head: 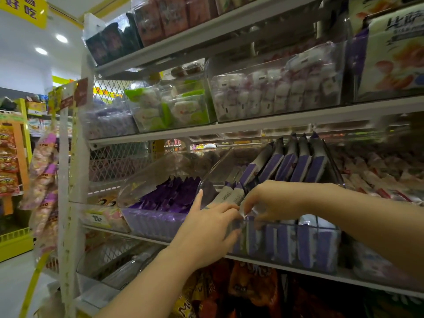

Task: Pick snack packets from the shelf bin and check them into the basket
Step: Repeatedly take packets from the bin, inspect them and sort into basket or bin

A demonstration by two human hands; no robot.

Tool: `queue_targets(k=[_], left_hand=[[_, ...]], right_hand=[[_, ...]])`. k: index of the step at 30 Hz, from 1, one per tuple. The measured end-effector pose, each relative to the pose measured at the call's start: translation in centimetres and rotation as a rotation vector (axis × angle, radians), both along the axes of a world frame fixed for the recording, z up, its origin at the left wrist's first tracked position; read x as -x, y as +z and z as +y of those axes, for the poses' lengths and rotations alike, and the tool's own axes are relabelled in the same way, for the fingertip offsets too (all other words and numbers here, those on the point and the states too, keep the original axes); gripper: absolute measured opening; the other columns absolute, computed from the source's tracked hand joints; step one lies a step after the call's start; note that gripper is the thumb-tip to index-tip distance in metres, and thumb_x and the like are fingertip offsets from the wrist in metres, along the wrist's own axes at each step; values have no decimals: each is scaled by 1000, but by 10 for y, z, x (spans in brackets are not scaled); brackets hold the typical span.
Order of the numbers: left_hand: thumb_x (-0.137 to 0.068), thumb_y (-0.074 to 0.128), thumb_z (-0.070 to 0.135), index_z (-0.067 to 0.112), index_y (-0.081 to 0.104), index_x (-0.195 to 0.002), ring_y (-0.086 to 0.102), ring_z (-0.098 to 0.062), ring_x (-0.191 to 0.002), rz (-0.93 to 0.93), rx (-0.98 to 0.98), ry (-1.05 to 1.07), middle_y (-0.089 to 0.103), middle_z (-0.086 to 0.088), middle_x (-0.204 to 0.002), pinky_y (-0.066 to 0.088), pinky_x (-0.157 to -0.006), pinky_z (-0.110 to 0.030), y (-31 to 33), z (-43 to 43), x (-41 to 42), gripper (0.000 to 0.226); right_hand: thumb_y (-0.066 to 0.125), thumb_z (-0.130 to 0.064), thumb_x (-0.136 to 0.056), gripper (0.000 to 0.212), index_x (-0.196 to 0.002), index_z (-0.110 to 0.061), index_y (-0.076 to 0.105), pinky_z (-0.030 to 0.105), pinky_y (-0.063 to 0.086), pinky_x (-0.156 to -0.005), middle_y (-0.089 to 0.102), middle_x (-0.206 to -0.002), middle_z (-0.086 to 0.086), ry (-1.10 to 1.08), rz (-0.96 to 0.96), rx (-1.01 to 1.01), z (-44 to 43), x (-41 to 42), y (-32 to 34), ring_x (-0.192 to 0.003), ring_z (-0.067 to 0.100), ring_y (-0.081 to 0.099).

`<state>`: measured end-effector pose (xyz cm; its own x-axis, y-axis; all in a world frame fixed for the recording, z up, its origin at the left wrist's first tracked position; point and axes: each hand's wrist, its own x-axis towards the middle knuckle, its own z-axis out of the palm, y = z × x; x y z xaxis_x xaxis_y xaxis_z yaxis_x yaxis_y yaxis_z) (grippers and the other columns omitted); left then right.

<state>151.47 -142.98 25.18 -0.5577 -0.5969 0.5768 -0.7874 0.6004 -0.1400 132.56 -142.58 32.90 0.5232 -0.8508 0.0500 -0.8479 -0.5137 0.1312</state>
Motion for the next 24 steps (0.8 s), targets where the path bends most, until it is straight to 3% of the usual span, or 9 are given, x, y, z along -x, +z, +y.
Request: queue_targets(k=[2,6,9,14,17,19,21,24], left_hand=[[-96,37,50,40,52,-125,42,-3,-130,-31,6,41,45,24,-140,-19,-114,-45,0,-2,-9,34],[-96,38,50,42,49,-129,37,-2,-135,-5,-47,62,38,25,-146,-14,-117,-47,-2,-3,-15,35],[-96,40,49,41,50,-127,37,-2,-135,21,-77,59,39,26,-144,-11,-118,-47,-2,-2,-14,33],[-95,46,47,43,45,-135,29,0,-139,61,-141,69,33,27,-150,-9,-117,-46,-1,3,-13,40],[-96,47,45,42,41,-138,26,-3,-140,57,-149,61,32,23,-151,-9,-118,-48,0,8,-12,43],[-96,48,44,41,40,-140,27,-5,-140,94,-155,53,33,22,-151,-7,-118,-47,0,12,-15,44],[-96,49,42,39,44,-137,38,-8,-134,196,-141,16,39,20,-145,2,-119,-46,-4,17,-23,42],[-94,54,25,32,61,-120,59,-15,-110,515,-107,-45,61,10,-123,40,-103,-37,-15,29,-41,28]], right_hand=[[57,-28,-94,29,-123,-28,57,17,47,-70,60,-106,-9,-28,-55,42,-3,0,-2,-79,2,54],[47,-28,-97,12,-105,-25,55,36,53,-78,60,-98,-2,-23,-290,157,-1,-1,0,-86,14,59],[46,-27,-97,14,-99,-18,55,45,50,-78,60,-92,0,17,-486,334,7,-3,14,-85,20,58],[47,-23,-98,14,-97,-16,58,41,50,-70,63,-84,-1,149,-840,531,32,-7,39,-77,19,58],[49,-23,-98,14,-98,-15,60,38,49,-73,66,-89,5,208,-963,583,45,-17,37,-83,21,58],[50,-21,-97,10,-95,-16,58,41,49,-76,64,-86,0,242,-1014,602,52,-27,26,-88,23,58],[51,-21,-97,9,-91,-26,56,37,49,-76,61,-83,-9,273,-1064,604,58,-37,9,-87,20,57],[54,-21,-96,21,-89,-40,50,16,42,-67,63,-89,2,287,-1137,571,66,-52,-25,-76,3,53]])
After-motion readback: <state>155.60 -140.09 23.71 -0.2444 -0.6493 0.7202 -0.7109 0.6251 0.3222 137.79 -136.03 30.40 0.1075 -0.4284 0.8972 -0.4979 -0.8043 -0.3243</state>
